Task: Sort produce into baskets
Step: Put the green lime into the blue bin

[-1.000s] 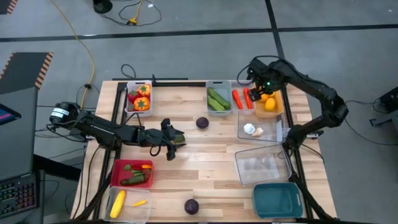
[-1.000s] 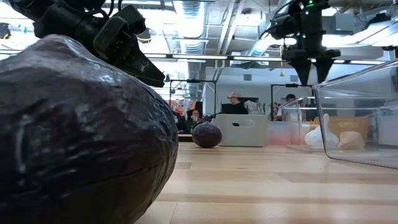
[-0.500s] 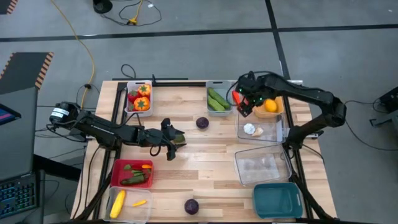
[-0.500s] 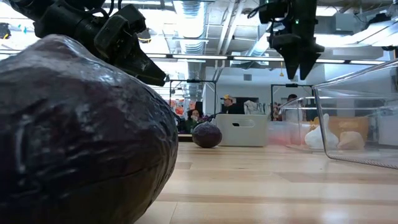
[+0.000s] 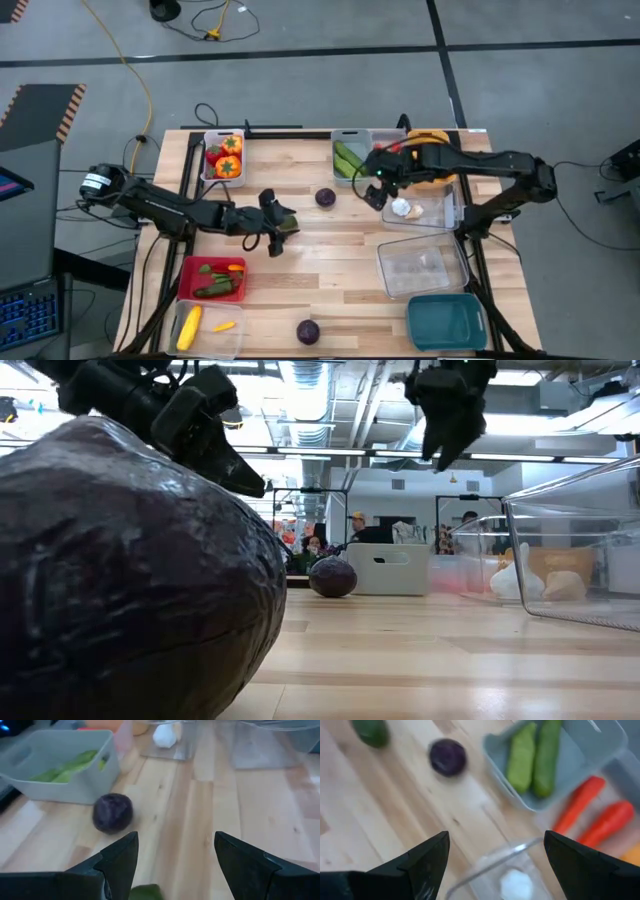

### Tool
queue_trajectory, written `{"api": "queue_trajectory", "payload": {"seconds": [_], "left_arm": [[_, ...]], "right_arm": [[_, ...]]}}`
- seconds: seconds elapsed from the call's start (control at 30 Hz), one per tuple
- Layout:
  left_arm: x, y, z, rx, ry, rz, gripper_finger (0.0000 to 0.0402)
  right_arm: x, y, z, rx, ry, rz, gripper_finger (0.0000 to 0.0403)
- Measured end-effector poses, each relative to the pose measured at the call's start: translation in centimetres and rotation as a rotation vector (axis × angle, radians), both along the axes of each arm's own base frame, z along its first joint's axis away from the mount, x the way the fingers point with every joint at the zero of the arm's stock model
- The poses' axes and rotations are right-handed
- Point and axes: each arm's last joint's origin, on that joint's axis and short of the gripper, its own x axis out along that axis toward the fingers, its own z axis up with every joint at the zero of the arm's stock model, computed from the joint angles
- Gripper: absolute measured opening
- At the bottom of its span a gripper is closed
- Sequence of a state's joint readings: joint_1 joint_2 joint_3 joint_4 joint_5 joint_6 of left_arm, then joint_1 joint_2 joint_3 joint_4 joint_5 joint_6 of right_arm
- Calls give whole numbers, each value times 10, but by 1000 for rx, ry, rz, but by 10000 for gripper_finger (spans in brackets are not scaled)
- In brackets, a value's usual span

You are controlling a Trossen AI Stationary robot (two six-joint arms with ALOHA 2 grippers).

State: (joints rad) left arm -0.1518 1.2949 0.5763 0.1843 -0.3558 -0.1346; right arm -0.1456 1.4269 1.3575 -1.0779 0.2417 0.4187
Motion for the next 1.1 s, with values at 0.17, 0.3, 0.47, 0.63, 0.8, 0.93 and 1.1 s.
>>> {"api": "queue_trajectory", "payload": {"seconds": [0.17, 0.3, 0.47, 0.63, 0.8, 0.93, 1.1], "left_arm": [[5, 7, 14, 36, 105, 68, 249], [5, 14, 23, 31, 217, 72, 249], [0, 19, 22, 54, 347, -3, 249], [-3, 23, 19, 121, 420, -111, 249], [-3, 29, 19, 149, 434, -126, 248], [-2, 33, 19, 160, 432, -113, 248], [1, 34, 22, 174, 386, -57, 249]], "right_arm": [[7, 15, 2, -7, -57, 58, 349], [10, 24, 4, -8, -82, 91, 349], [12, 34, 4, -8, -102, 129, 349], [14, 44, 5, -7, -116, 162, 349], [17, 52, 7, -7, -152, 190, 349], [17, 57, 7, -6, -158, 209, 349], [17, 63, 7, -4, -158, 229, 349]]}}
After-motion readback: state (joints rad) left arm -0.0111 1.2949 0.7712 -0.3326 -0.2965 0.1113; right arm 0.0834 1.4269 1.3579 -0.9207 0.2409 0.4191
